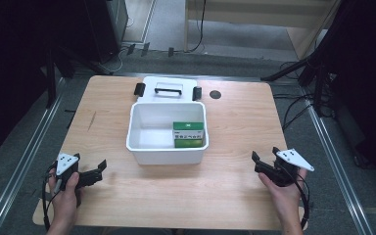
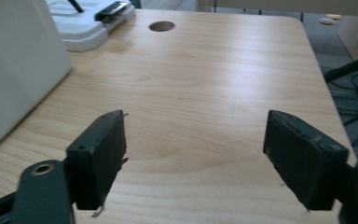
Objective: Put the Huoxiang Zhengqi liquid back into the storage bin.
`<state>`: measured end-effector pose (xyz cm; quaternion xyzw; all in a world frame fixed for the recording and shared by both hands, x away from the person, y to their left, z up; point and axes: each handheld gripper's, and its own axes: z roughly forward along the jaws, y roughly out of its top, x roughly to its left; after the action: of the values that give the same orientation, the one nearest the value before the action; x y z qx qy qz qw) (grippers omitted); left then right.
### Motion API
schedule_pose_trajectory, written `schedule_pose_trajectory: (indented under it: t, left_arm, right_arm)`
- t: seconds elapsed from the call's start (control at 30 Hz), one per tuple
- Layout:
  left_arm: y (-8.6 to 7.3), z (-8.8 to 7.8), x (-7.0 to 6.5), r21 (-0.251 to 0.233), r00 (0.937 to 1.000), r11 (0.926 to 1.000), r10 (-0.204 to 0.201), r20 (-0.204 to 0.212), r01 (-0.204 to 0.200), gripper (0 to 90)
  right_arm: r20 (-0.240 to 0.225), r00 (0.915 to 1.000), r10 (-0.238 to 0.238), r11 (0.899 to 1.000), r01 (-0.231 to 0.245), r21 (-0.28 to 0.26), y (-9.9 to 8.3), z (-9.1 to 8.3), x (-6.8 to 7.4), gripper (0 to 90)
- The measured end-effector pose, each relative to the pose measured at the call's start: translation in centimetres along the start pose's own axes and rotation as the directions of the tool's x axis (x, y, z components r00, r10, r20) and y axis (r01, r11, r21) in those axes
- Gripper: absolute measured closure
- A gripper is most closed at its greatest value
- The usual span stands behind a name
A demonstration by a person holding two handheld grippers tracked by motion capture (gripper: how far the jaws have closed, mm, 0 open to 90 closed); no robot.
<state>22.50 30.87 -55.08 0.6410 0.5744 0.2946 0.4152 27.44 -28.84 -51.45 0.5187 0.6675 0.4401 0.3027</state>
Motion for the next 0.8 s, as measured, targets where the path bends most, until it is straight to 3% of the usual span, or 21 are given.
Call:
schedule_pose_trajectory:
  t: [0.2, 0.3, 0.4, 0.63, 0.8]
  left_arm:
    - [0.0, 0.0, 0.0, 0.001, 1.0000, 1.0000, 0.000, -0.001, 0.000, 0.3]
    - [0.0, 0.0, 0.0, 0.001, 1.0000, 1.0000, 0.000, -0.002, 0.000, 0.3]
    - [0.0, 0.0, 0.0, 0.001, 1.0000, 1.0000, 0.000, -0.002, 0.000, 0.3]
    - [0.0, 0.0, 0.1, 0.000, 1.0000, 1.0000, -0.004, -0.002, 0.004, 0.3]
    - [0.0, 0.0, 0.1, 0.000, 1.0000, 1.0000, -0.006, 0.001, 0.006, 0.3]
  right_arm:
    - [-0.031, 0.9989, 0.036, 0.999, -0.037, -0.021, -1.3, -1.2, -1.4, 12.7]
    - [-0.017, 0.9996, 0.024, 0.999, -0.024, -0.025, -2.0, -1.8, -1.9, 9.0]
    - [-0.037, 0.9992, 0.018, 1.000, -0.019, -0.016, -2.8, -2.4, -2.5, 3.4]
    - [-0.028, 0.9995, -0.015, 1.000, 0.015, 0.008, -3.6, -3.0, -3.1, 1.2]
    - [-0.013, 0.9998, 0.013, 1.000, -0.013, 0.001, -4.4, -3.9, -3.8, 0.0]
